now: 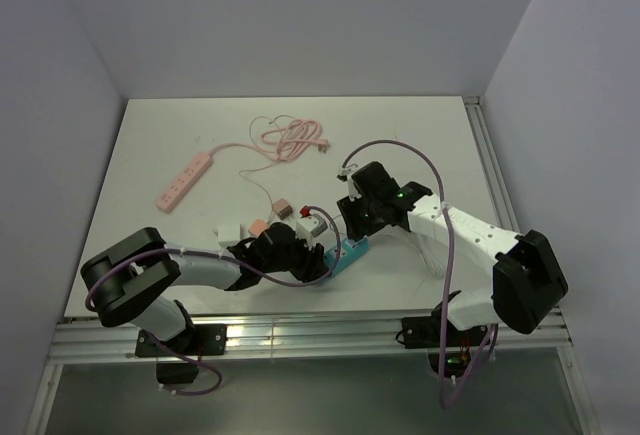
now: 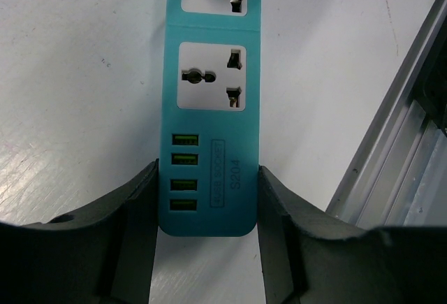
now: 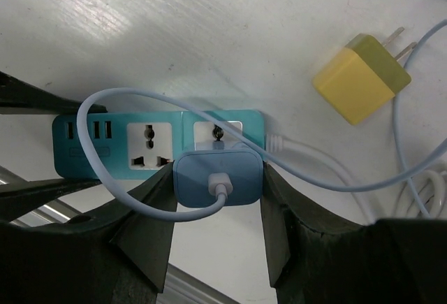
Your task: Insert the plug
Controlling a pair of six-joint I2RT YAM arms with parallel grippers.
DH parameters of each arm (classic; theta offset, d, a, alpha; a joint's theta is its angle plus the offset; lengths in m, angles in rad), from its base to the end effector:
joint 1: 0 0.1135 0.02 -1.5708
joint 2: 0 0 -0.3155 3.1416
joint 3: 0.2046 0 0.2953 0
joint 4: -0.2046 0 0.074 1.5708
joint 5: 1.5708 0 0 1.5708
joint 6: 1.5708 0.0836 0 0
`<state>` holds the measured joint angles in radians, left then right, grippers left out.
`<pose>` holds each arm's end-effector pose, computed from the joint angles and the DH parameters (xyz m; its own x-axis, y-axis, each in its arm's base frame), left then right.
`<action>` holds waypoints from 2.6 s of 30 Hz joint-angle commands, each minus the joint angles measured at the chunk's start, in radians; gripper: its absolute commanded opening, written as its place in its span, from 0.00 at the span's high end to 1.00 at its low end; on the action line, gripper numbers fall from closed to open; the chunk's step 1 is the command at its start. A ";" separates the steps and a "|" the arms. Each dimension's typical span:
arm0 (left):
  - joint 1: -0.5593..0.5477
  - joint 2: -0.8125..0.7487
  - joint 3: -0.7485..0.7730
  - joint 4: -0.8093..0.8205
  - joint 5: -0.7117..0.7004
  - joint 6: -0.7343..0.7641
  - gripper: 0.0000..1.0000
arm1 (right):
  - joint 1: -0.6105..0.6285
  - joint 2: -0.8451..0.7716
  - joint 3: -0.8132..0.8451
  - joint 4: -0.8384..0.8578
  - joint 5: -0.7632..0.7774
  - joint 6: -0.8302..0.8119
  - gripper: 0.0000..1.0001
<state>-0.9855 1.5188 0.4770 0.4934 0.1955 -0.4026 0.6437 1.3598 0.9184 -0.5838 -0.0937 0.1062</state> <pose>0.1712 -0.2878 0.1279 -0.6212 0.2416 -0.7455 0.7237 0.5417 -0.4275 0.2533 0.1999 0.2183 -0.7474 -0.4288 -0.5075 -0.5603 0.8173 0.1345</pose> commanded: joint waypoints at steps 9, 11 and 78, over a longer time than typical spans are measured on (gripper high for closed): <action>0.036 -0.032 -0.003 -0.090 -0.008 0.001 1.00 | 0.007 0.032 0.014 -0.016 -0.001 0.003 1.00; 0.053 -0.046 0.002 -0.118 -0.016 0.004 1.00 | 0.011 0.030 0.019 -0.027 0.015 0.009 1.00; 0.271 -0.166 0.002 -0.125 -0.008 0.036 1.00 | 0.605 0.573 -0.280 0.478 0.146 0.707 1.00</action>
<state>-0.7277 1.3243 0.4484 0.1665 0.2157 -0.2478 1.1576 1.6459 0.8314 -0.0933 0.7025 0.5461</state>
